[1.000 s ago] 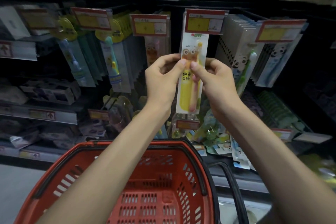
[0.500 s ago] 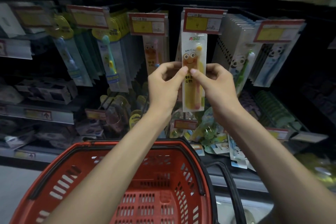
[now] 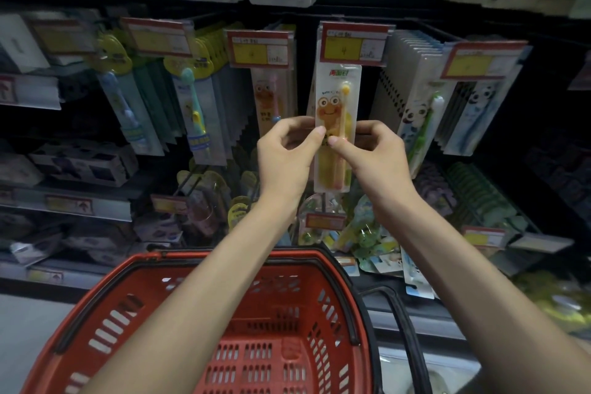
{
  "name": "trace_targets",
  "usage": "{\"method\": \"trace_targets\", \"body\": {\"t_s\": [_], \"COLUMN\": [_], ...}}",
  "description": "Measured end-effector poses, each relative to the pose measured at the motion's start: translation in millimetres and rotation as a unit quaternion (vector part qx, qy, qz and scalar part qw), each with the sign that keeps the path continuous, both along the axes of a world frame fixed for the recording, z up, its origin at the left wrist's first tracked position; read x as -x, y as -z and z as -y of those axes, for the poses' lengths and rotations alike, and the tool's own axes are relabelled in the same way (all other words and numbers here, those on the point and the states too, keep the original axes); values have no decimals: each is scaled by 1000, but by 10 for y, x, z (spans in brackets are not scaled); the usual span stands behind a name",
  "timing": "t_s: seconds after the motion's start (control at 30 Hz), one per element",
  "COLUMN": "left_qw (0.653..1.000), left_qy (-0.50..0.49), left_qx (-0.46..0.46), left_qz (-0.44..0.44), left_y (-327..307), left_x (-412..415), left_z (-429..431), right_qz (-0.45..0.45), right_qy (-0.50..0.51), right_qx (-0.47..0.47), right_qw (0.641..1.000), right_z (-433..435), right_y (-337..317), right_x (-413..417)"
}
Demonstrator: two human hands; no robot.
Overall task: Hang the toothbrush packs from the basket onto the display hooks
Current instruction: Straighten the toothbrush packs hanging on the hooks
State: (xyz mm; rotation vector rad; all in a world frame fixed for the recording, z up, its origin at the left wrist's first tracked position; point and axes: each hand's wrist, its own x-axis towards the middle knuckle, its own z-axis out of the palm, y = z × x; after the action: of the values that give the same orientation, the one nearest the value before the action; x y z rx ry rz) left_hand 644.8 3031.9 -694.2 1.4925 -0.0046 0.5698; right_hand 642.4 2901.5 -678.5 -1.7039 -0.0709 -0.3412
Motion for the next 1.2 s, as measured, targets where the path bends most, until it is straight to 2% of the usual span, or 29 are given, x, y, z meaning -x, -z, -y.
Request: {"method": "trace_targets", "body": {"t_s": [0.53, 0.63, 0.7, 0.83, 0.93, 1.03, 1.2], "left_qw": [1000, 1000, 999, 988, 968, 933, 836], "left_qy": [-16, -23, -24, 5, 41, 88, 173], "left_qx": [2, 6, -30, -107, -174, -253, -380], "left_qz": [-14, -3, -12, -111, -179, -242, -356], "left_y": [18, 20, 163, 896, 1492, 1929, 2431], "left_x": [11, 54, 149, 434, 644, 867, 1181], "left_z": [-12, -43, -107, -172, -242, -354, -550], "right_qz": [3, -26, -65, -127, -130, -147, -161], "right_qy": [26, 4, -28, -48, -46, -70, -140], "right_qx": [18, 2, 5, 79, 123, 149, 235], "right_qw": [1000, 1000, 997, 988, 983, 975, 948], "right_z": [-21, 11, 32, -7, -52, -62, -153], "right_y": [31, 65, 133, 373, 543, 692, 979], "right_x": [58, 54, 71, 103, 122, 192, 404]}}
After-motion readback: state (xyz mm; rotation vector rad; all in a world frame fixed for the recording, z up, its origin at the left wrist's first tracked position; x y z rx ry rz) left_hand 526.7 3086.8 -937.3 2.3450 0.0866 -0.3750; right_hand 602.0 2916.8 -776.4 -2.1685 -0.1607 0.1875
